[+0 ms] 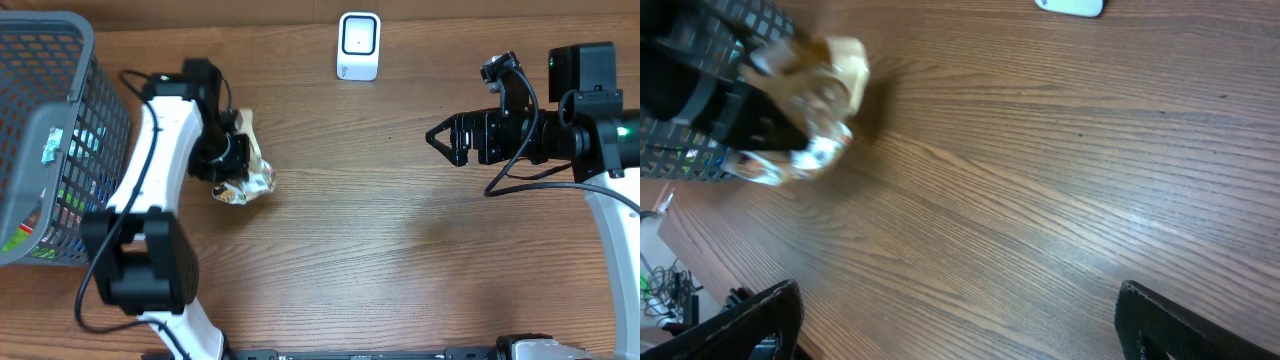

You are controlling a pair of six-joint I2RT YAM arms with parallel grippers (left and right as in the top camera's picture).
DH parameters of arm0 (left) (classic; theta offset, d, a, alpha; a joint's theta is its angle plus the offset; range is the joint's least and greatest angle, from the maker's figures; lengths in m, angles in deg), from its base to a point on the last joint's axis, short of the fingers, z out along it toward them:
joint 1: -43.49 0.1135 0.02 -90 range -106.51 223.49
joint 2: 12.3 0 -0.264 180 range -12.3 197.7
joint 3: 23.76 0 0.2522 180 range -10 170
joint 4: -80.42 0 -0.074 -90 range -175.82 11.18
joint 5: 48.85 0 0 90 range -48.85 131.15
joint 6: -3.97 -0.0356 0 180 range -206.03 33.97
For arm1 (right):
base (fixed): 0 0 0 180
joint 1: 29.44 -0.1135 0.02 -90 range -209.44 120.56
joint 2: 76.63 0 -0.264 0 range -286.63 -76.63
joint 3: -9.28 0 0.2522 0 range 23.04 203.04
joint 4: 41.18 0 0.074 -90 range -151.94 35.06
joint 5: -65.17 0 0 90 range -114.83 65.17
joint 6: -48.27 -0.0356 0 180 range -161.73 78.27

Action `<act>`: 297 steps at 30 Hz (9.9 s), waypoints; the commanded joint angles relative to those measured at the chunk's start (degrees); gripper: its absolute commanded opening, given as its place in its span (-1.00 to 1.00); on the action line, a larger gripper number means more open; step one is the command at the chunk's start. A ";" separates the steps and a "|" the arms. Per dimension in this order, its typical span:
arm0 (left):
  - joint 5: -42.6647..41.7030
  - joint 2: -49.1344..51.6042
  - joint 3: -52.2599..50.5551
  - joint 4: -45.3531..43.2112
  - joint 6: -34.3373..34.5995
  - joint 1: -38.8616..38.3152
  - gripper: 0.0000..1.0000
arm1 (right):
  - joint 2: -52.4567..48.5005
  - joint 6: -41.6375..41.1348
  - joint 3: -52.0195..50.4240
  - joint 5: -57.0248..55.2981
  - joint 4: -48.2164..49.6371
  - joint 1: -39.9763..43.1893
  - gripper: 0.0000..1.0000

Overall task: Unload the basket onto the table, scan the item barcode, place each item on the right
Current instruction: 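Grasp the clear snack bag in the basket and place it on the table, then reach into the basket and grasp the mint-green wipes packet, then lift the green packet out and set it beside the clear bag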

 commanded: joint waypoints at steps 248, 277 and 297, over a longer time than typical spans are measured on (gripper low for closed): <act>-4.24 5.14 -17.64 -19.93 17.22 -14.29 -0.62 | 0.24 0.07 1.42 -1.42 -2.97 -0.17 1.00; 3.02 -1.97 33.64 11.56 12.85 -13.51 0.96 | 0.24 0.00 1.44 -2.89 -2.97 -0.17 1.00; -0.79 -7.41 35.89 4.55 14.32 10.80 0.98 | 0.24 0.02 1.42 -2.91 -3.21 -0.17 1.00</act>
